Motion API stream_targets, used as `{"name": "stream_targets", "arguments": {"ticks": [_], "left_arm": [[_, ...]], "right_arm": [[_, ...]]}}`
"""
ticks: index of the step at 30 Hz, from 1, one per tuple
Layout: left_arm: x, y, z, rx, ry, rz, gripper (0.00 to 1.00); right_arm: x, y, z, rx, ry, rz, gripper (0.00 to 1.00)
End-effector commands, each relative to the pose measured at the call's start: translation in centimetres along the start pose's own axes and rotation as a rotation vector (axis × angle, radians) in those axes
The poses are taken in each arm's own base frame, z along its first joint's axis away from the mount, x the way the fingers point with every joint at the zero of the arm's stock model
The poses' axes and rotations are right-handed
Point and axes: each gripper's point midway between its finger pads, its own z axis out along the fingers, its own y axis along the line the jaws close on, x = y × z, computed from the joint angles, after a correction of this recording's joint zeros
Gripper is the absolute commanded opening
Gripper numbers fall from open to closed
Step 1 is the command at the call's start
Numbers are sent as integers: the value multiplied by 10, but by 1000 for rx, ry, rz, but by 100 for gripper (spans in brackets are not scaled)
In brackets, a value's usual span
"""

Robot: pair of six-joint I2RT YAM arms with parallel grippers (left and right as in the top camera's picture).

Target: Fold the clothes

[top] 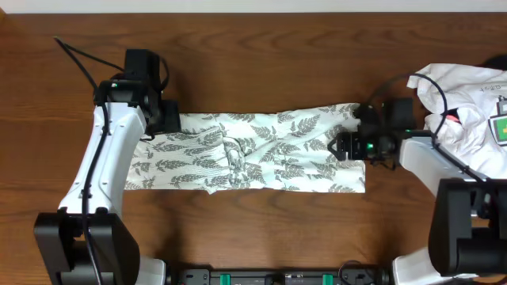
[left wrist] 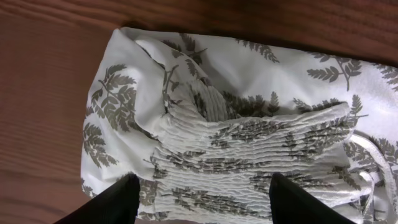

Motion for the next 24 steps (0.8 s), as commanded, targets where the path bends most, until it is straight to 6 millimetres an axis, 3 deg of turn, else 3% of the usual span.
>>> {"name": "stream_targets", "arguments": {"ticks": [1, 7, 10, 12, 24], "left_arm": [[4, 4, 5, -19, 20, -13, 67], [4, 4, 5, -19, 20, -13, 67], [4, 4, 5, -19, 20, -13, 67], [4, 4, 5, -19, 20, -13, 67], [6, 4, 5, -21, 28, -12, 68]], "right_arm": [[33, -8, 22, 18, 109, 89, 64], [28, -9, 24, 19, 89, 88, 37], [27, -9, 24, 20, 84, 91, 12], [26, -11, 23, 27, 82, 106, 1], [16, -67, -2, 150, 8, 267, 1]]}}
